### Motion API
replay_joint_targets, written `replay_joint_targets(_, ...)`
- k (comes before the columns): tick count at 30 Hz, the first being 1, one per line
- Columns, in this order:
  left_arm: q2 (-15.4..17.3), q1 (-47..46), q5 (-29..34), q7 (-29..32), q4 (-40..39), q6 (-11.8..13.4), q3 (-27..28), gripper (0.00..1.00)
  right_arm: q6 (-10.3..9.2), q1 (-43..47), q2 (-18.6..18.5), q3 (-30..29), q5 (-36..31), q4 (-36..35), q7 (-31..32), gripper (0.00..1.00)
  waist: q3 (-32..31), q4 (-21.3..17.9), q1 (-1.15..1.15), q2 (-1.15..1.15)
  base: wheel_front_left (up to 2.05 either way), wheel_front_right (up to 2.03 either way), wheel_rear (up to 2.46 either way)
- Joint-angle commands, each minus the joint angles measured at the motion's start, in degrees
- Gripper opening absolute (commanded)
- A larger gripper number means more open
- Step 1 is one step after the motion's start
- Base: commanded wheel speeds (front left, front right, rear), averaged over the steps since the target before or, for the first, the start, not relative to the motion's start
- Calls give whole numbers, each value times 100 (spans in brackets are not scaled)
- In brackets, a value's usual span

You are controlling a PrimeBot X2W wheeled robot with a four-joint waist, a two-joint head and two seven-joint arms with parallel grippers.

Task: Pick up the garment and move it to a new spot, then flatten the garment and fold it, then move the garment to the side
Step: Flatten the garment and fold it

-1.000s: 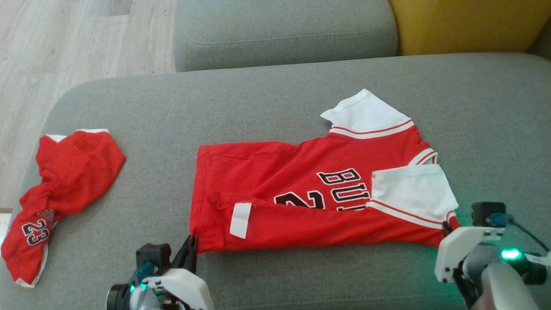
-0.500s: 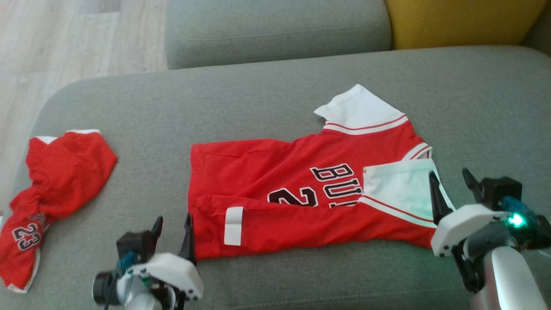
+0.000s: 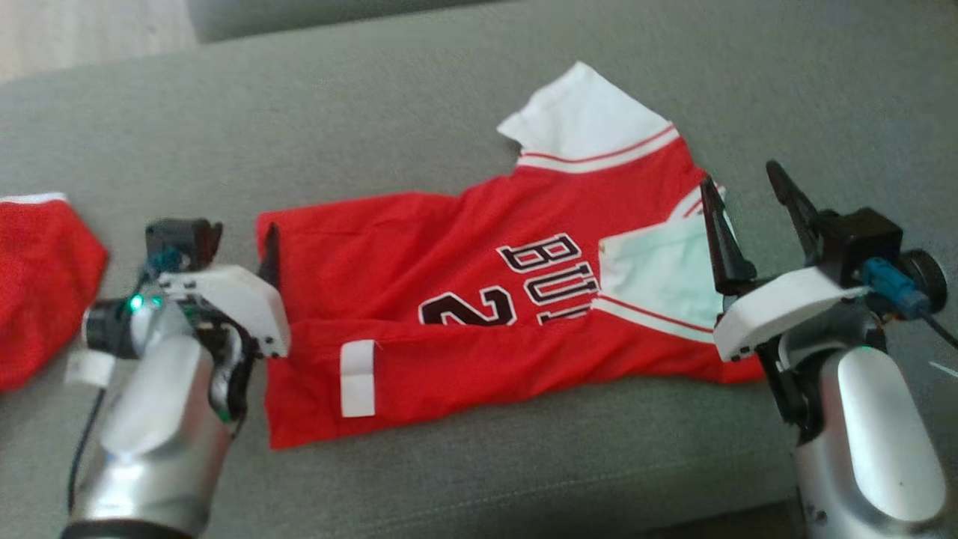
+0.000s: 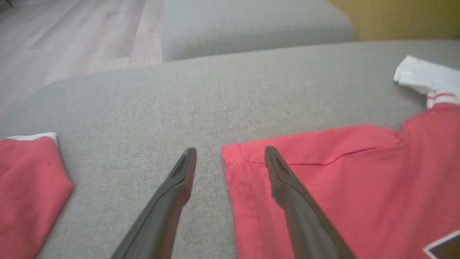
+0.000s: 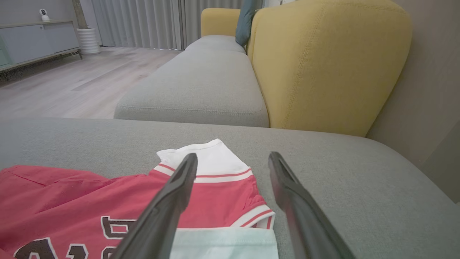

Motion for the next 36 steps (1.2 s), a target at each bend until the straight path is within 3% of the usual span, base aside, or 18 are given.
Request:
replay_joint_targets(1, 226, -349, 51, 83, 135, -60, 150, 100, -5, -206, -29, 187, 59, -309, 32, 100, 339, -270, -1, 0, 0, 0, 0)
replay_joint_targets(14, 358, -1258, 153, -209, 1609, -288, -12, 100, -5, -195, -29, 215, 65, -624, 102, 100, 627, -424, -1, 0, 0, 0, 0)
replay_joint_targets(15, 335, -1287, 153, -208, 1688, -344, -44, 73, -5, -200, -29, 206, 59, -615, 110, 100, 628, -414, -1, 0, 0, 0, 0)
replay_joint_targets(16, 303, -1310, 144, -208, 1763, -404, -70, 7, -5, -210, -29, 199, 49, -603, 120, 100, 628, -399, -1, 0, 0, 0, 0)
replay_joint_targets(17, 272, -1334, 138, -224, 1827, -450, -94, 0, -5, -231, -29, 196, 34, -591, 131, 100, 629, -376, -1, 0, 0, 0, 0)
replay_joint_targets(22, 122, -1444, 95, -546, 1910, -493, -115, 0, -5, -482, -29, 125, -57, -524, 197, 100, 632, -209, -1, 0, 0, 0, 0)
replay_joint_targets(27, -197, -1541, 49, -944, 1675, -500, -142, 0, -5, -1189, -29, -194, -184, -94, 446, 100, 658, 207, -1, 0, 0, 0, 0)
replay_joint_targets(36, -684, -1423, 27, -1080, 544, -573, -417, 0, -5, -2861, -118, -908, -771, 1866, 1101, 100, 969, 1250, -1, 0, 0, 0, 0)
